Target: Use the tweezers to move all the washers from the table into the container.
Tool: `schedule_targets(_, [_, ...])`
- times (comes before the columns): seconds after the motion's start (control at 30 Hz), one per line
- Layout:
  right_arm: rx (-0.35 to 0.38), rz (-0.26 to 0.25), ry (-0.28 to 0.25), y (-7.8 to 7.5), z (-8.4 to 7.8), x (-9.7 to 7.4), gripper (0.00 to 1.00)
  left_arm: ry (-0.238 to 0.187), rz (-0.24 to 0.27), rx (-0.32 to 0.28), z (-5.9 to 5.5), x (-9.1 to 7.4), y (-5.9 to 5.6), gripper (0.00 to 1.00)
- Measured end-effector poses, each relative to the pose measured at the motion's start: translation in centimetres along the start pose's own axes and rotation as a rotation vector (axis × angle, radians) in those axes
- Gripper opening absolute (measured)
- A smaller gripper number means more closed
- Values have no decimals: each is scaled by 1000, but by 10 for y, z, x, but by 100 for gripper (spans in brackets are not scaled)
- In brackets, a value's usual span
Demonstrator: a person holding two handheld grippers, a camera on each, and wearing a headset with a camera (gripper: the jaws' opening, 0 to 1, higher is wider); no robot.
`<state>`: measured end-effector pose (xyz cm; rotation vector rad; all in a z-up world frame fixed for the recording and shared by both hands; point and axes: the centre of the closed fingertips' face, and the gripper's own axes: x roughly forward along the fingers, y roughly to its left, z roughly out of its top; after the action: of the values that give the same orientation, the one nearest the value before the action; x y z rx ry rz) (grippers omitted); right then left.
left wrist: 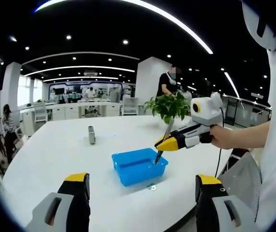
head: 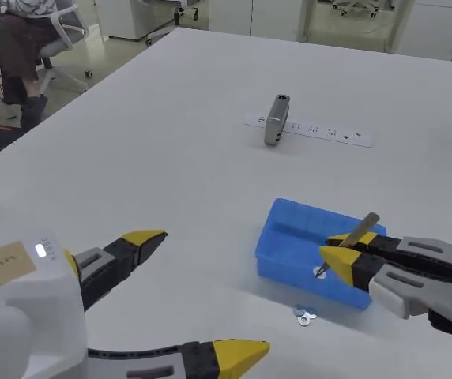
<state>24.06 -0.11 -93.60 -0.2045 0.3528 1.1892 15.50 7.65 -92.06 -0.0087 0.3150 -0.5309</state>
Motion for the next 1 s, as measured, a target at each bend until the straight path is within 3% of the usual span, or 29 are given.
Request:
schedule_targets(0.13, [21, -11, -5, -8, 3, -1, 3, -3, -1, -1, 1, 0, 0, 92])
schedule_targets(0.2, [105, -1, -43, -12, 7, 0, 3, 0, -2, 2, 0, 0, 0, 92])
schedule_targets(0.47, [335, -26, -60, -52, -4, 2, 3, 3, -2, 0, 0, -1, 2, 92])
schedule_targets(0.7, [378, -63, -47, -74, -14, 6, 3, 4, -3, 0, 1, 0, 3, 92])
schedule_targets(1.0, [395, -81, 10, -85, -30, 19, 3, 11, -19, 3, 1, 4, 3, 92])
